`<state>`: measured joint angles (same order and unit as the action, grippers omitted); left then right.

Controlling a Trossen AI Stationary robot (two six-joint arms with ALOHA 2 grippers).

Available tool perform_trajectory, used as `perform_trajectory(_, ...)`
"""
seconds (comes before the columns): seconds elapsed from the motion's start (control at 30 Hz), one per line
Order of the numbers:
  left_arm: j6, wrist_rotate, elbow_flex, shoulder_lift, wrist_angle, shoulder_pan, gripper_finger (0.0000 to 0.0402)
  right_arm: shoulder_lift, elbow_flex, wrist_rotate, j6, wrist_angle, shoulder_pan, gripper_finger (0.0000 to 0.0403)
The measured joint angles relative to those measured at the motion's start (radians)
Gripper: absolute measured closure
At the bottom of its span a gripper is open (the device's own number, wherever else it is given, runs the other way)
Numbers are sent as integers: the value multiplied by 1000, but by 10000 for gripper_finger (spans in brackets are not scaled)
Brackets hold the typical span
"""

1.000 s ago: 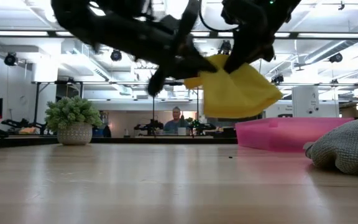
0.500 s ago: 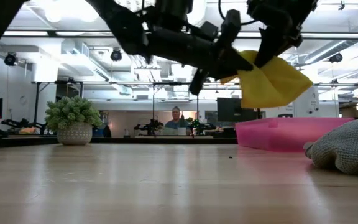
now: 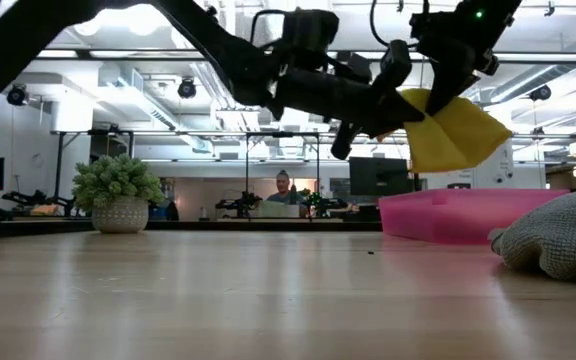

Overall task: Fold microfiber towels
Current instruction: Put the yellow microfiber cloth into the pink bin

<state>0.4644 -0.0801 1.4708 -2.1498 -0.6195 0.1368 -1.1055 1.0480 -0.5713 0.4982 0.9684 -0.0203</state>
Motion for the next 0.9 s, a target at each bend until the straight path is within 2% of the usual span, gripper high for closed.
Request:
perform_trajectory(0.33,54,62,140,-96,17,37,402,100,-87,175,-133,-46,-197,390)
perform_trajectory(0.47,54,67,202,-113,105,53,402,109,-113,263,-194,-78,-278,390)
perform_trajectory(0.67,79,83,279,-157,164,71,402,109,-120,312,-265,-86,-373,390)
perform_trajectory(0.9,107,93,290,-195,175,71,401,109,-157,344,-277,-97,-428,390)
